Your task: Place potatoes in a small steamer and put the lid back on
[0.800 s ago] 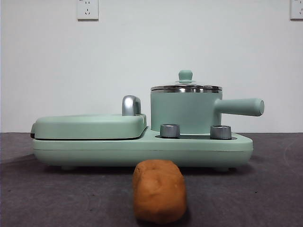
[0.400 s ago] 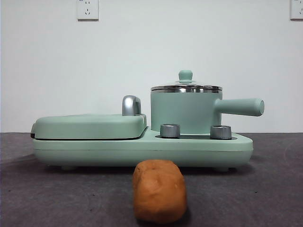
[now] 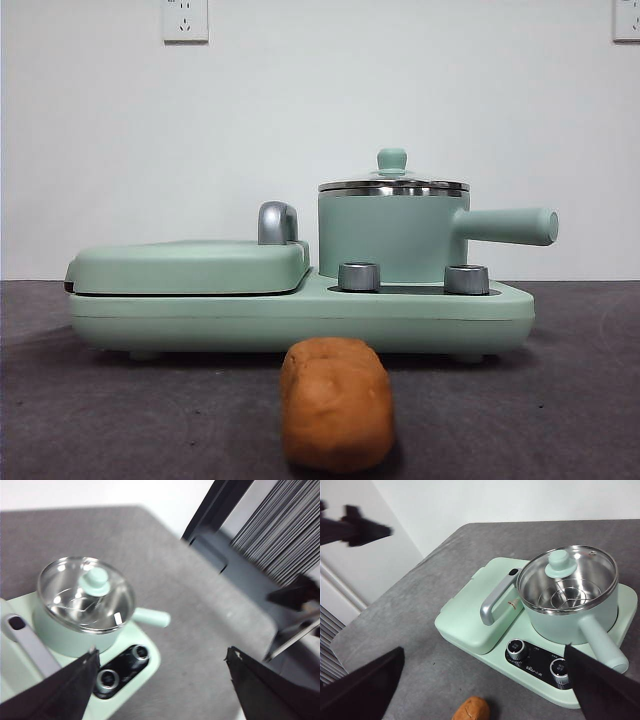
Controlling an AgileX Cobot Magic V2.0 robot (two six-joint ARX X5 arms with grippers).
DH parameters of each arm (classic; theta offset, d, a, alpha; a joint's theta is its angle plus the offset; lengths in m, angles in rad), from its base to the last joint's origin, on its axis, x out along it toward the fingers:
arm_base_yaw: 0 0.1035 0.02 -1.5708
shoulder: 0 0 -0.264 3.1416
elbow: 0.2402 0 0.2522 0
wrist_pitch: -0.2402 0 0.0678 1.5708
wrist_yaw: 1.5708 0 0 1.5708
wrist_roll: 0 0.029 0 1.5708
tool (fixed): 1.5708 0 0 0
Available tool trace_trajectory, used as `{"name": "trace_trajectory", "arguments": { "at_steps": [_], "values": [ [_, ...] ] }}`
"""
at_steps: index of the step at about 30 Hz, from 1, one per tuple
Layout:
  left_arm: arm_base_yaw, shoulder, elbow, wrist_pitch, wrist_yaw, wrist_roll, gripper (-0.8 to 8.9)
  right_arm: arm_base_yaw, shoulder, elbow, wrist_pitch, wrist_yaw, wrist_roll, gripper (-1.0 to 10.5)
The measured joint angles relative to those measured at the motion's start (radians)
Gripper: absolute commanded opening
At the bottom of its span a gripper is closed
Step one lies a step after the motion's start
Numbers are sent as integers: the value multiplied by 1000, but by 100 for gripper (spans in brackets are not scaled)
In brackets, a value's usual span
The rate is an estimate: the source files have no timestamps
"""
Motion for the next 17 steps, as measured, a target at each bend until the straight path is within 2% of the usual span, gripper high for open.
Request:
{"name": "trace_trajectory", "arguments": {
  "at_steps": [5, 12, 17],
  "values": [
    [-74, 195, 187, -86, -135, 100, 470, 3, 0, 0, 0, 0, 0, 511],
    [-147, 435, 383, -106, -330, 196, 470, 3, 0, 0, 0, 0, 0, 511],
    [-174, 570, 488, -84, -380, 217, 468, 3, 0, 0, 0, 0, 0, 511]
  ]
}}
